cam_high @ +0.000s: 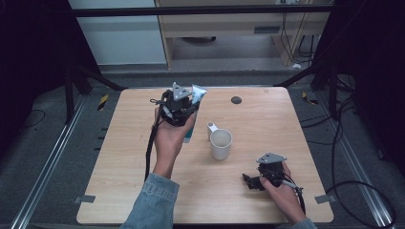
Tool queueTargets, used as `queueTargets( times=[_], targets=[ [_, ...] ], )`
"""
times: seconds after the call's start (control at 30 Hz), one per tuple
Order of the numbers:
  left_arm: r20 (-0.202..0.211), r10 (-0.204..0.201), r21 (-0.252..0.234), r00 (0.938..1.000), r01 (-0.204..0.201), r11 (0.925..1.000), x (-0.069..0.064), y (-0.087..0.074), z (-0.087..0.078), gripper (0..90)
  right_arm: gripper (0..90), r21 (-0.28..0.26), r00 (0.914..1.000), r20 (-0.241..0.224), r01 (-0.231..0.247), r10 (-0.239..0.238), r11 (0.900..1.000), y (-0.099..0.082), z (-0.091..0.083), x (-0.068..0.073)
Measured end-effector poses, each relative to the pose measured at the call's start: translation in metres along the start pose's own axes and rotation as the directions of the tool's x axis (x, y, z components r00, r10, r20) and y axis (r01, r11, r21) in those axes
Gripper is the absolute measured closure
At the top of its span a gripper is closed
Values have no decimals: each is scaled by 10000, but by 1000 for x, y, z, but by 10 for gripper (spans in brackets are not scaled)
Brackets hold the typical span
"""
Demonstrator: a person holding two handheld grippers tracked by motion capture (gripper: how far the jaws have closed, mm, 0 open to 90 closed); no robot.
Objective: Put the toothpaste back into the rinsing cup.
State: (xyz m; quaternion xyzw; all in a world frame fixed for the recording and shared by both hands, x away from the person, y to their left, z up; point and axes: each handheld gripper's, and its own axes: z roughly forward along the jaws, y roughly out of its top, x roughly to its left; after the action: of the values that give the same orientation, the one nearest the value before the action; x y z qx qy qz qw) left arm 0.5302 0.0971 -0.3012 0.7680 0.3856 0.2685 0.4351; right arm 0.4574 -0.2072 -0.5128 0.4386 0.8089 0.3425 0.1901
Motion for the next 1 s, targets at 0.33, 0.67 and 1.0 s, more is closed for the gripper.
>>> queueTargets(
  times=[0.33, 0.67, 1.0],
  targets=[
    [106, 322, -259, 9994, -319, 9992, -9, 17, 3, 786, 4, -11, 9998, 185, 36, -36, 10000, 2, 3, -10],
    [275, 264, -701, 9993, -244, 9972, -22, 27, 8, 786, 5, -6, 9998, 179, 9, -9, 10000, 2, 3, -10],
    [565, 344, -1098, 9978, -281, 9936, -34, 38, 8, 785, 4, 3, 9999, 147, 4, -4, 10000, 2, 3, -10]
  ],
)
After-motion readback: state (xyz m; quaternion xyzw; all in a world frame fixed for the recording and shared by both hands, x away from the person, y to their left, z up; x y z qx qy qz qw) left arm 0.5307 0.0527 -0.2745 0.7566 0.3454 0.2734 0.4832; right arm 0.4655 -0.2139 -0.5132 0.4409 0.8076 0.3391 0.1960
